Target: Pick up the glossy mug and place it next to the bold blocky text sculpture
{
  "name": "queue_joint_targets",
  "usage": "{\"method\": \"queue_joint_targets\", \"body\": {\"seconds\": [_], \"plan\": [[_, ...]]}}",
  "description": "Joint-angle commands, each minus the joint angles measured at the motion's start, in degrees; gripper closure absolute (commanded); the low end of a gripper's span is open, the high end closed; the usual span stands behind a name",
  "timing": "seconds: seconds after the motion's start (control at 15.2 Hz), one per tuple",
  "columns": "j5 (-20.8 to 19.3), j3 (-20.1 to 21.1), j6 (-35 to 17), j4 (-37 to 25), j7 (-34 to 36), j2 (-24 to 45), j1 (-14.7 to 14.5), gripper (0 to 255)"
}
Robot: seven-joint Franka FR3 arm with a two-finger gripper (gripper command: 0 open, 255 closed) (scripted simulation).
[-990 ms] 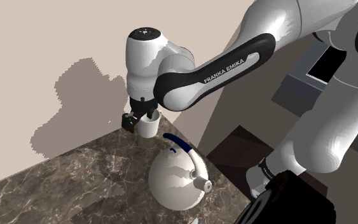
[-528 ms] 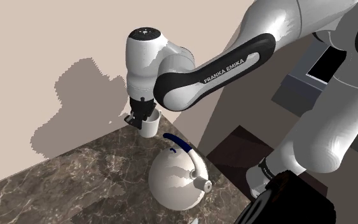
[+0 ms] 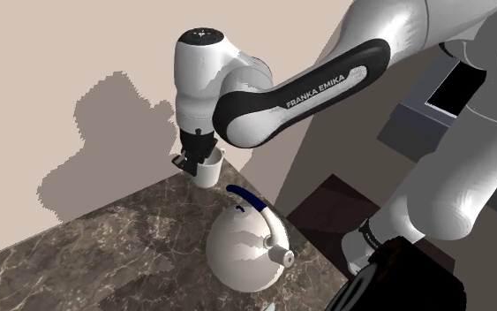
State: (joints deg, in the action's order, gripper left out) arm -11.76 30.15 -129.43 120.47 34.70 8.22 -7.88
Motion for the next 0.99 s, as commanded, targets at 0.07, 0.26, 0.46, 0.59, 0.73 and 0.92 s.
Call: {"method": "queue_joint_targets", "body": {"seconds": [0.07, 0.26, 0.46, 0.59, 0.73, 0.92], "plan": [[1.2, 0.2, 2.1, -1.0, -0.9, -1.3, 0.2, 255], [2.2, 0.4, 4.1, -2.1, -1.8, -2.6, 0.4, 255], [3.1, 0.5, 6.2, -3.3, -2.5, -3.7, 0.5, 255], [3.6, 0.5, 7.6, -4.1, -3.0, -4.3, 0.5, 255], [4.1, 0.5, 9.0, -5.1, -3.4, -5.0, 0.6, 255], [4.8, 0.5, 11.2, -6.5, -4.0, -5.8, 0.7, 255]]}}
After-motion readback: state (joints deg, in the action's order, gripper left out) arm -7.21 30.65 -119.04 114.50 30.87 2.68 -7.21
